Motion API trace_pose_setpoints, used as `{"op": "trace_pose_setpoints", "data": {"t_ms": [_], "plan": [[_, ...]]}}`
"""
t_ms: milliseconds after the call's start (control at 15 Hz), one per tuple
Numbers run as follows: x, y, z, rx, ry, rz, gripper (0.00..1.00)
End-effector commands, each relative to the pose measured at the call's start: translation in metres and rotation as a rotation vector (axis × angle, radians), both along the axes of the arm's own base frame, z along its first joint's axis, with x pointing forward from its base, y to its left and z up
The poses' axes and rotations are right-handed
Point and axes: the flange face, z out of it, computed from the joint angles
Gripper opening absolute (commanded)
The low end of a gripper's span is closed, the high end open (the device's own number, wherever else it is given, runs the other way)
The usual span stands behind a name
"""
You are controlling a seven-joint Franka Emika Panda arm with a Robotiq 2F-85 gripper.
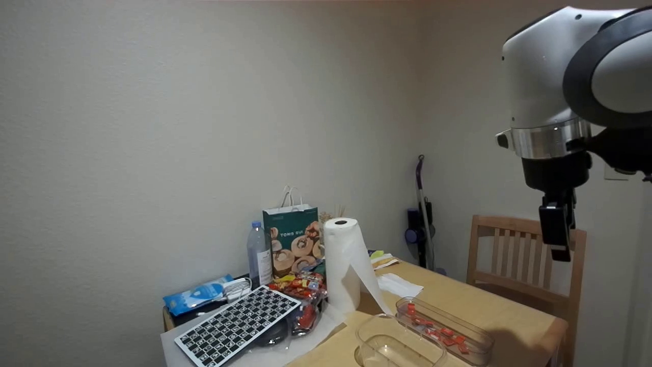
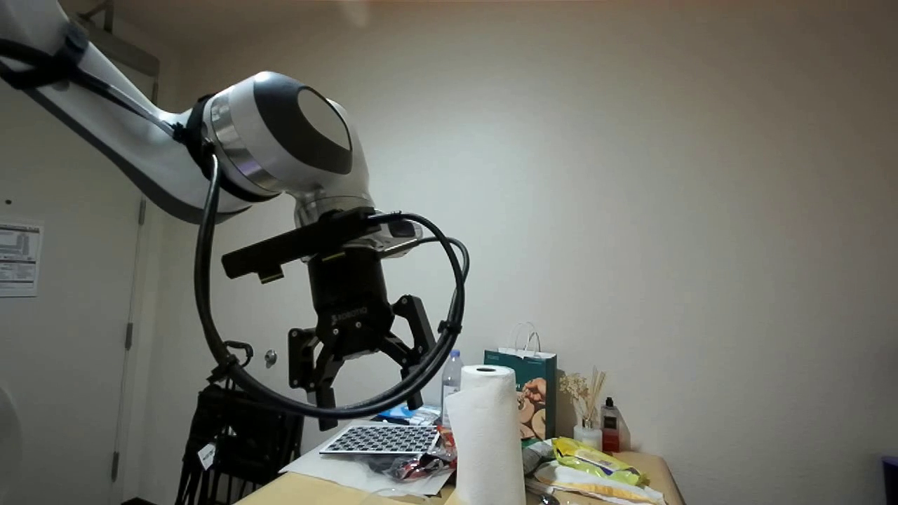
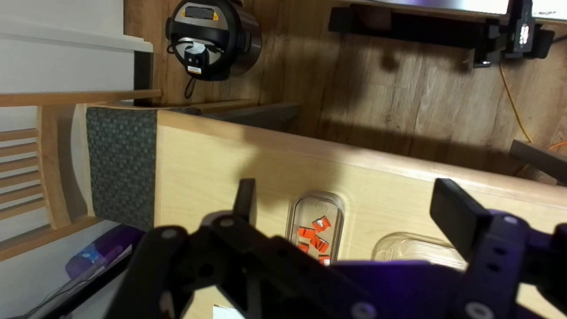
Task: Pour the content from one plastic container to another
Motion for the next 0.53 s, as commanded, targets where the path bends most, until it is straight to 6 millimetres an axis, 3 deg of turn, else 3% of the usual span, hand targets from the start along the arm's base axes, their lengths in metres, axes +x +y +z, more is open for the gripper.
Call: {"op": "trace_pose_setpoints", "data": {"t_ms": [0, 200, 400, 467], "plan": [[0.024, -0.032, -0.037, 0.078, 0.009, 0.043, 1.0], [0.045, -0.064, -0.085, 0.159, -0.003, 0.164, 1.0], [0.048, -0.08, -0.13, 0.178, 0.042, 0.189, 1.0], [0.046, -0.073, -0.102, 0.185, 0.006, 0.151, 1.0]]}}
